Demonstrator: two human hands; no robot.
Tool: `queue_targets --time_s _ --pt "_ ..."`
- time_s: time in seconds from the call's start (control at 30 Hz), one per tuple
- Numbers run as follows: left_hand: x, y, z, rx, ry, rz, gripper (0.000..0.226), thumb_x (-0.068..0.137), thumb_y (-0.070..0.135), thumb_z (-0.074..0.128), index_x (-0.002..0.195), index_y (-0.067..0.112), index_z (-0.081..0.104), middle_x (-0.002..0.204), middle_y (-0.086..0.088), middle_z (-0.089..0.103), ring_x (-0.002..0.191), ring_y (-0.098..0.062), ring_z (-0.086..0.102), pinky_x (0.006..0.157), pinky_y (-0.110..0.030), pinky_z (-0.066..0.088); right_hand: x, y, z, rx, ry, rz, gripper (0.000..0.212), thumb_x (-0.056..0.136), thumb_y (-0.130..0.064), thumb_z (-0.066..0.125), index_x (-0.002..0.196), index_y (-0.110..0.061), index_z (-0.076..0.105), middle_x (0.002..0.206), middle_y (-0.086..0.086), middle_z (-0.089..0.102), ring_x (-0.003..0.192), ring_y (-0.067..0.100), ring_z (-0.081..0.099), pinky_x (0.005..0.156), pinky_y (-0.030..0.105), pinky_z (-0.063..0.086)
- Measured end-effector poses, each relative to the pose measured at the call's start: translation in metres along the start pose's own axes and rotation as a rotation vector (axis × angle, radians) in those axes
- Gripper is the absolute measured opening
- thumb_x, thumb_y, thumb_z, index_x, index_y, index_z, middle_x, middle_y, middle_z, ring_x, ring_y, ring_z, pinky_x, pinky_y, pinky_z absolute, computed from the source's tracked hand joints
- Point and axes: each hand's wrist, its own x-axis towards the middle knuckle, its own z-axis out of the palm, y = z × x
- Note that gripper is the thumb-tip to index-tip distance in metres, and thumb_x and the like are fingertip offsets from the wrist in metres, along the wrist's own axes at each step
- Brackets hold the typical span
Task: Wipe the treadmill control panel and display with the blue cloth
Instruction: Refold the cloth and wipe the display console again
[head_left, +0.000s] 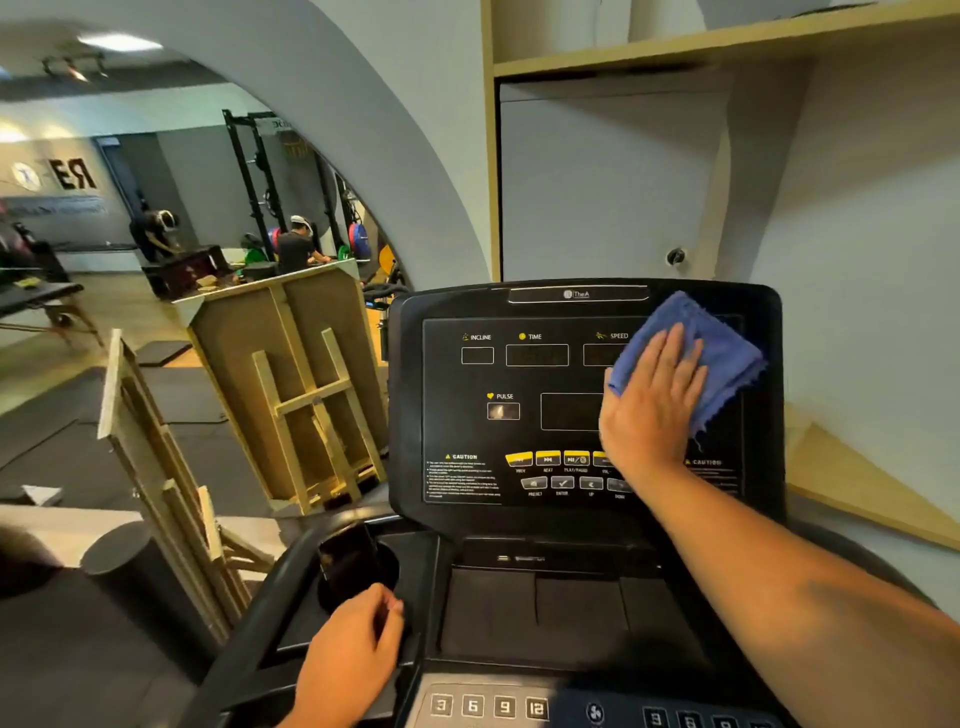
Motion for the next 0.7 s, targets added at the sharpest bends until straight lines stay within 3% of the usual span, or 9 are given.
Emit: queue_targets --time_s 0.1,0.2,0.33,0.43,0.5,0.57,0.7 --pt "0.009 0.002 -0.001 0.061 -0.019 0.028 0.039 0.102 0.05 0.047 0.074 0.024 0.055 0.07 0.004 0.066 0.07 -0.011 0.064 0.066 -0.032 0.053 -0.024 -0.01 0.016 -0.086 -0.053 -0.33 0.078 0.1 -0.051 0.028 0.158 -0.002 0.009 0.166 0.021 0.006 0.153 0.04 0.001 0.124 0.053 0.004" --pt "0.012 0.003 -0.002 0.099 -0.035 0.018 0.045 0.102 0.055 0.04 0.079 0.021 0.058 0.071 0.002 0.068 0.063 -0.01 0.057 0.068 -0.032 0.051 -0.039 0.027 0.021 -0.12 -0.103 -0.506 0.077 0.1 -0.045 0.039 0.159 -0.005 0.008 0.168 0.015 0.002 0.155 0.033 -0.005 0.124 0.053 0.008" --pt "0.012 0.006 -0.001 0.143 -0.019 0.028 0.046 0.103 0.057 0.035 0.088 0.024 0.063 0.075 0.004 0.068 0.058 -0.006 0.05 0.064 -0.026 0.044 -0.017 0.064 0.005 -0.034 -0.056 -0.178 0.075 0.101 -0.047 0.031 0.159 -0.006 0.006 0.167 0.016 0.003 0.154 0.033 -0.004 0.123 0.056 0.008" --pt "0.013 0.004 0.002 0.162 -0.018 0.023 0.046 0.104 0.056 0.035 0.087 0.024 0.063 0.073 0.005 0.068 0.057 -0.007 0.05 0.062 -0.026 0.045 0.014 0.011 -0.002 0.036 0.024 0.025 0.076 0.103 -0.051 0.027 0.157 -0.001 0.005 0.166 0.021 0.006 0.153 0.041 0.001 0.122 0.059 0.011" --pt "0.011 0.004 0.002 0.154 -0.013 0.002 0.045 0.103 0.055 0.035 0.088 0.023 0.063 0.074 0.004 0.069 0.057 -0.009 0.049 0.065 -0.03 0.048 0.012 -0.032 0.007 0.027 0.002 -0.123 0.078 0.104 -0.053 0.026 0.157 -0.001 0.003 0.166 0.022 0.004 0.153 0.042 0.0 0.123 0.058 0.008" --pt "0.011 0.002 0.002 0.156 -0.001 0.015 0.045 0.103 0.054 0.035 0.087 0.023 0.063 0.076 0.003 0.07 0.061 -0.01 0.051 0.068 -0.032 0.049 -0.011 -0.064 0.022 -0.061 -0.041 -0.398 0.081 0.102 -0.054 0.028 0.157 0.0 0.004 0.166 0.022 0.002 0.153 0.042 -0.002 0.124 0.055 0.007" --pt "0.012 0.002 0.004 0.158 -0.025 0.021 0.046 0.105 0.052 0.034 0.083 0.023 0.063 0.073 0.004 0.069 0.065 -0.009 0.06 0.066 -0.029 0.047 -0.04 -0.043 0.036 -0.14 -0.056 -0.77 0.083 0.099 -0.045 0.049 0.158 -0.001 0.009 0.167 0.017 0.007 0.154 0.037 0.0 0.125 0.048 0.002"
